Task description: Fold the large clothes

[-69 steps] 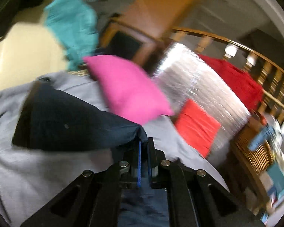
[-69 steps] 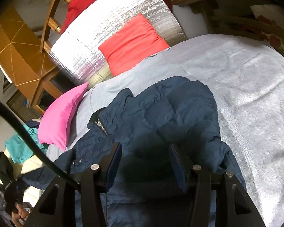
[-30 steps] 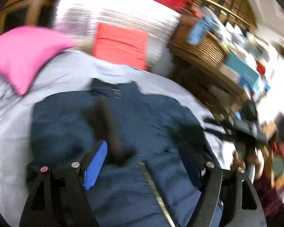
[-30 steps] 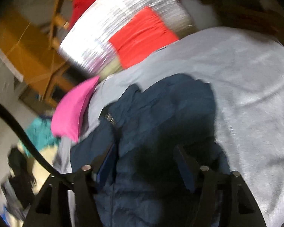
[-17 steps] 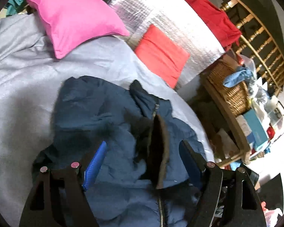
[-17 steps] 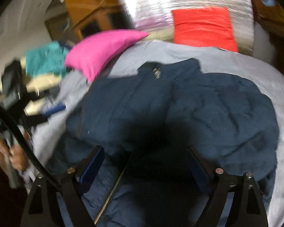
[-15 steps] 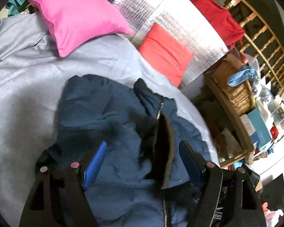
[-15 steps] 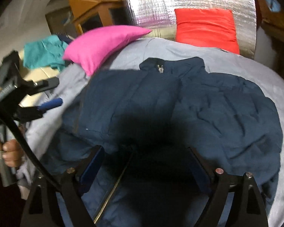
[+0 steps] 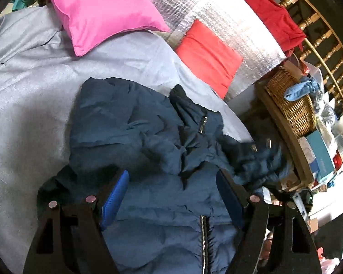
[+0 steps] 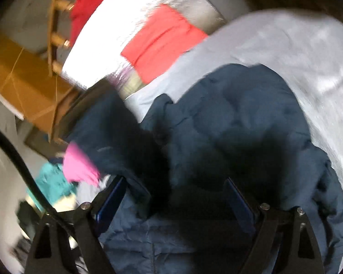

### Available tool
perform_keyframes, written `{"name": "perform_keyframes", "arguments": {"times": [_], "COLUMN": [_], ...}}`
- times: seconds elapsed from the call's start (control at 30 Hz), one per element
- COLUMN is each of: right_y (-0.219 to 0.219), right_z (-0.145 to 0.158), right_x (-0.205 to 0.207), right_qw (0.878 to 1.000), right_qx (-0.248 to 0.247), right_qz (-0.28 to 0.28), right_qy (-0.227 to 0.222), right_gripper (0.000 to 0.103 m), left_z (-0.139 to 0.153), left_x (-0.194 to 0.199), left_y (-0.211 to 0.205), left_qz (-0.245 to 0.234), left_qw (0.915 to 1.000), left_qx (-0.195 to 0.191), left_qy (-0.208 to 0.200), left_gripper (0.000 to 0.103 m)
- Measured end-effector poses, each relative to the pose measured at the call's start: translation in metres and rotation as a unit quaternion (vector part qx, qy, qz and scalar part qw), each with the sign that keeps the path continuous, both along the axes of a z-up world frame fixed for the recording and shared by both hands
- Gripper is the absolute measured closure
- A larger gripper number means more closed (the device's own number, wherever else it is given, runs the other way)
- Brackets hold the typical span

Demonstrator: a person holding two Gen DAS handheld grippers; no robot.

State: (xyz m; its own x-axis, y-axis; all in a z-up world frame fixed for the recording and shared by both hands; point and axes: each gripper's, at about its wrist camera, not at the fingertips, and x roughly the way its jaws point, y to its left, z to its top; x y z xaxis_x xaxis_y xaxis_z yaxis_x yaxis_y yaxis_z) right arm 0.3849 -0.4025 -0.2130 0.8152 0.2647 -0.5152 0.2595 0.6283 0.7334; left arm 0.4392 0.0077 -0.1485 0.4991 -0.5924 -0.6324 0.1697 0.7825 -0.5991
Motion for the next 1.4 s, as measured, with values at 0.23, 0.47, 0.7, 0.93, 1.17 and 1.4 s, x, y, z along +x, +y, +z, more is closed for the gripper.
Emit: {"name": "perform_keyframes", "arguments": {"times": [0.23, 0.47, 0.7, 0.93, 1.17, 1.4], "right_y": [-0.022, -0.065, -0.063, -0.045, -0.018, -0.028], "right_z": [-0.004, -0.030, -0.044, -0.016, 0.032, -0.005], "right_x": [0.007, 0.002, 0.019, 0.020, -0.013, -0.008], "right_qw": [0.999, 0.985, 0.985, 0.998, 0.997, 0.994], "right_qx": [0.047, 0.169, 0.171, 0.042, -0.078, -0.066], "right_qz": [0.015, -0.037, -0.014, -0.023, -0.017, -0.007], "right_qy": [-0.011, -0.014, 0.020, 0.031, -0.009, 0.091], "right_gripper": [0.013, 0.026, 0.028, 0.087, 0.087, 0.087], "left_z": [0.000, -0.006, -0.030, -0.027, -0.006, -0.031], "left_x": [0.004, 0.010, 0.019, 0.019, 0.008, 0.012], "left_y": [0.011, 0.027, 0.026, 0.019, -0.004, -0.025], "left_qz": [0.037, 0.086, 0.075, 0.071, 0.055, 0.017], "left_qw": [0.9988, 0.9879, 0.9837, 0.9805, 0.9720, 0.9611], "left_qx": [0.034, 0.128, 0.156, 0.178, 0.227, 0.275], "left_qy": [-0.002, 0.004, 0.049, 0.041, -0.023, 0.009], "left_gripper": [0.024, 0.024, 0.024, 0.024, 0.024, 0.024]}}
